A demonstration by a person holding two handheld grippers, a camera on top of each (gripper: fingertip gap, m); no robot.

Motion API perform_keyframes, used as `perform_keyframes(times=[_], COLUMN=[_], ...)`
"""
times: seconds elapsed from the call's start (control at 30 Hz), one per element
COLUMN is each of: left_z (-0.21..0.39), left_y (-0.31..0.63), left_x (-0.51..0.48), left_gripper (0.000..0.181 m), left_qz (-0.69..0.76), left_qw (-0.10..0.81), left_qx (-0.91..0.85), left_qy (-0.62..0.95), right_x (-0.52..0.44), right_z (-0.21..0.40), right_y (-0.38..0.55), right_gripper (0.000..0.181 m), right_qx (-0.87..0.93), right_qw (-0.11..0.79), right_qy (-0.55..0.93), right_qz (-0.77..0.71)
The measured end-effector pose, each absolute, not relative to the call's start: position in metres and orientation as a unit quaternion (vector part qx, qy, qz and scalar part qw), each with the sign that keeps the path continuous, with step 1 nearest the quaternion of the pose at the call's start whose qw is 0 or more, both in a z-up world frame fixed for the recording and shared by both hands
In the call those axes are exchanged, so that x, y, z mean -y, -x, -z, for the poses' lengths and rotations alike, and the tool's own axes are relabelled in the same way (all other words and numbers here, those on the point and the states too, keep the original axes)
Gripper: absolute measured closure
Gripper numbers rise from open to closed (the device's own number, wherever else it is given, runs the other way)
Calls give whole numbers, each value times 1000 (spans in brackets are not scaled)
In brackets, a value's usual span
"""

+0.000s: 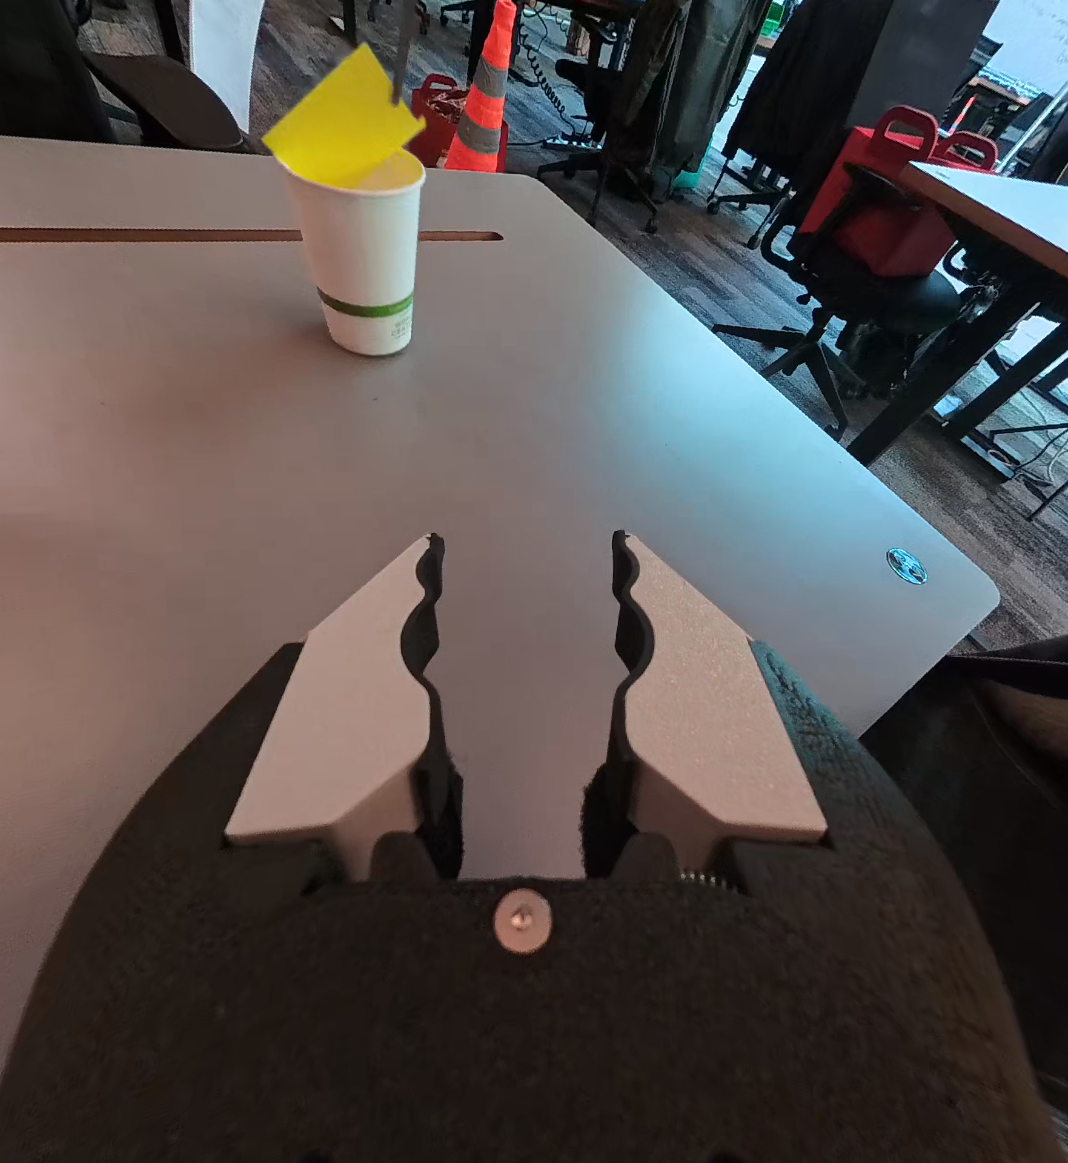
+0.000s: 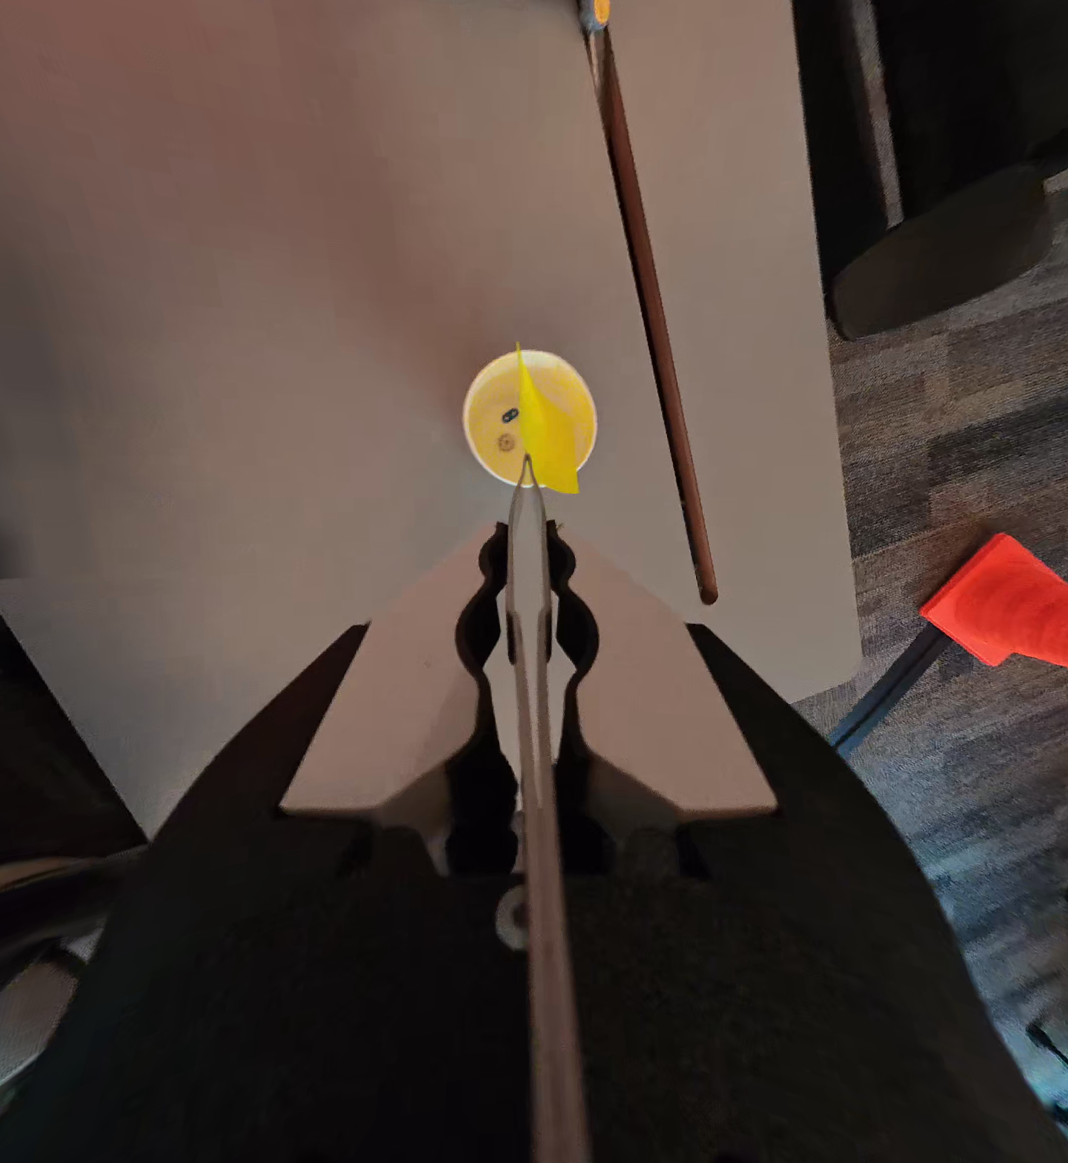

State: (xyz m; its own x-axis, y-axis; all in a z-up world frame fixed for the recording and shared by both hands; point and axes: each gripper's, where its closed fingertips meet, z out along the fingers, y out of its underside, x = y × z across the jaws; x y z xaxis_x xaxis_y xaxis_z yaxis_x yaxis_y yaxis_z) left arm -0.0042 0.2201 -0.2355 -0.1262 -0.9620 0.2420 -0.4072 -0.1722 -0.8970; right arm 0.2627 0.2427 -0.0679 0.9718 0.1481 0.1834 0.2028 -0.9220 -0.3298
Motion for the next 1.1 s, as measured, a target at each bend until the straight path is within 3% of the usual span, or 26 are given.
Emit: perform_keyframes(times=[0.2,0.7,0.83,1.1], left_z=[235,234,233,232], left_y=[4,4,5,5], left_x=[-221,-220,-223,-230], left_gripper=[127,127,127,127], left_qz=[484,486,486,482], left_qw=[287,285,289,299], left_qx=[-574,-574,-571,-565], left_qy=[595,594,595,599], right_x=[-257,-262,-253,-165], right_z=[96,85,65,46], right_y=[-250,-250,-253,-221], right_gripper=[171,165,165,167], right_qx=[113,115,83,6], right_qw=[97,135,220,512], right_qy=[987,983,971,855], right_qz=[50,48,38,81])
